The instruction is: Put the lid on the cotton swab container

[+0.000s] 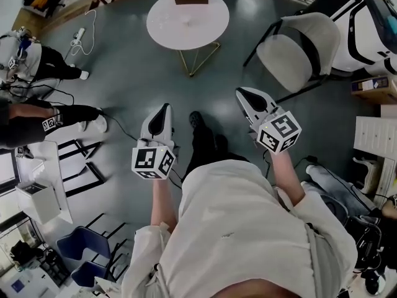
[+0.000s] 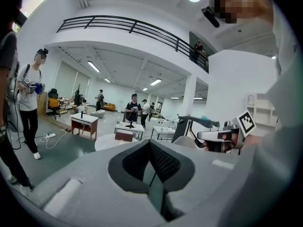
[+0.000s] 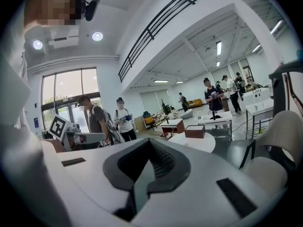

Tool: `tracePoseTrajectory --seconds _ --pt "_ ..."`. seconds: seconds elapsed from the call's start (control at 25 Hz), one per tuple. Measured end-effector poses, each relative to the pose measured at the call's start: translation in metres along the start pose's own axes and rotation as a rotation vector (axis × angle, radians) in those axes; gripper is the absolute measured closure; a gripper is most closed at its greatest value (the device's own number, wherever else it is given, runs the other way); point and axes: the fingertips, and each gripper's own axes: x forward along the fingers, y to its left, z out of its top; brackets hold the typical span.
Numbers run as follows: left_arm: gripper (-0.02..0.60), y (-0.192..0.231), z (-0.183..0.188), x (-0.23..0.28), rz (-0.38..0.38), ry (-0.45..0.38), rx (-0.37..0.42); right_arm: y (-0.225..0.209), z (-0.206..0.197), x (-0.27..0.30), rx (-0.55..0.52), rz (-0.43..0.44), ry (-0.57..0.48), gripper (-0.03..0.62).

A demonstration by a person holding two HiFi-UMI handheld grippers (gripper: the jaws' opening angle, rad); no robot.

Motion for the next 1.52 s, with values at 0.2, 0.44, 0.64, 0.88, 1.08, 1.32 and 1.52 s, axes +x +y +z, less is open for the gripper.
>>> tracePoseTrajectory --seconds 0.2,0.44,0.64,0.88,1.08,1.32,1.52 --pt "0.574 0.029 0.023 0.029 -0.008 -0.024 -0.007 -0.01 0.028 0.037 -0.041 -0.006 0.007 0.588" --pt "0.574 0.072 0.05 0.07 -0.039 -0.035 0.003 -0.03 0.059 0.089 -0.052 -0.041 0.007 0.588" --pt "0.574 0.109 0.063 0.097 -0.062 -0.033 0.009 -0.037 0.072 0.125 -0.057 -0.074 0.0 0.588" --pt "0.574 0.134 0.081 0.125 -0.164 -0.057 0.031 -0.046 0.083 0.162 -0.06 -0.124 -0.008 0.588" --pt "0.574 0.152 0.083 0.146 -0.185 -0.026 0.048 -0.048 0.084 0.181 -0.045 -0.14 -0.003 0.588" --pt "0.574 0.163 0.074 0.164 -0.203 0.009 0.029 -0.057 0.078 0.199 -0.017 -0.15 0.029 0.588" --pt "0.574 0.176 0.079 0.182 -0.169 0.005 0.025 -0.076 0.081 0.223 -0.017 -0.121 0.044 0.588"
